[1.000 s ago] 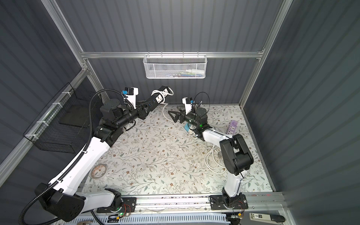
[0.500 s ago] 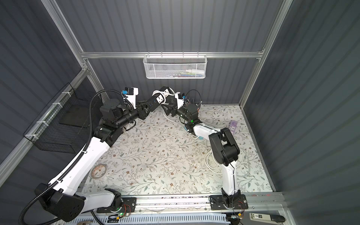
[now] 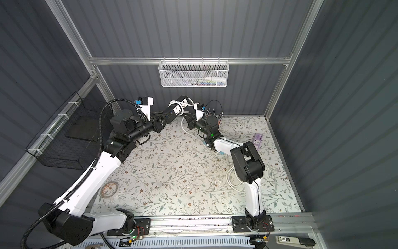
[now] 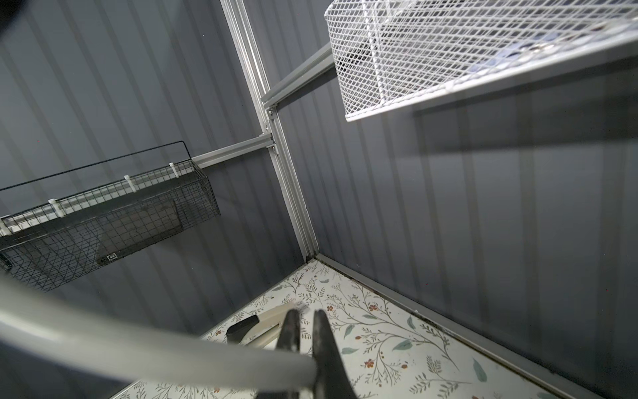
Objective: Unwrap the cord wrapped around the power strip
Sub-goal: Unwrap the power cord from the power strip.
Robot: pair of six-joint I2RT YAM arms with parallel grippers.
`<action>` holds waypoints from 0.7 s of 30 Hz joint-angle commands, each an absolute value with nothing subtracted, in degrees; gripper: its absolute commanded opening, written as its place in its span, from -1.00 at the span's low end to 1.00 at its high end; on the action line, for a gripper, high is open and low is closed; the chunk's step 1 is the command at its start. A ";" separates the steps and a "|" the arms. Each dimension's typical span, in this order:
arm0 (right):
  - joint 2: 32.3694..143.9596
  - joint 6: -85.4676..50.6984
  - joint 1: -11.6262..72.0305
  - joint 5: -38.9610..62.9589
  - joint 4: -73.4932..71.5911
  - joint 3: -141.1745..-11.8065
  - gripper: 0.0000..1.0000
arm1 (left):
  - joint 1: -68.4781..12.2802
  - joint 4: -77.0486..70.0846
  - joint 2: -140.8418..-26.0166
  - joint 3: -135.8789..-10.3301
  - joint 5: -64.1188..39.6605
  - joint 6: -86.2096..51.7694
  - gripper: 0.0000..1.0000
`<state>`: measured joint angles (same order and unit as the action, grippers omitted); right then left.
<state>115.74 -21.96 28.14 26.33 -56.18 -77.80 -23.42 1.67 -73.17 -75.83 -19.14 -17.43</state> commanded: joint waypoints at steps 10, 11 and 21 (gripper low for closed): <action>105.99 -21.13 21.43 30.52 -43.89 -80.51 -1.00 | -23.53 2.21 -73.10 -72.87 -23.94 -23.29 -1.00; 105.75 -21.02 20.62 31.05 -42.33 -81.87 -1.00 | -23.76 3.19 -73.33 -72.60 -24.63 -23.10 -1.00; 102.23 -21.18 14.31 36.18 -32.56 -90.48 -1.00 | -28.64 7.10 -75.30 -70.10 -32.25 -20.26 -1.00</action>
<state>105.54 -20.97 15.64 33.74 -34.28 -87.72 -27.29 4.54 -74.63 -71.33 -28.82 -22.02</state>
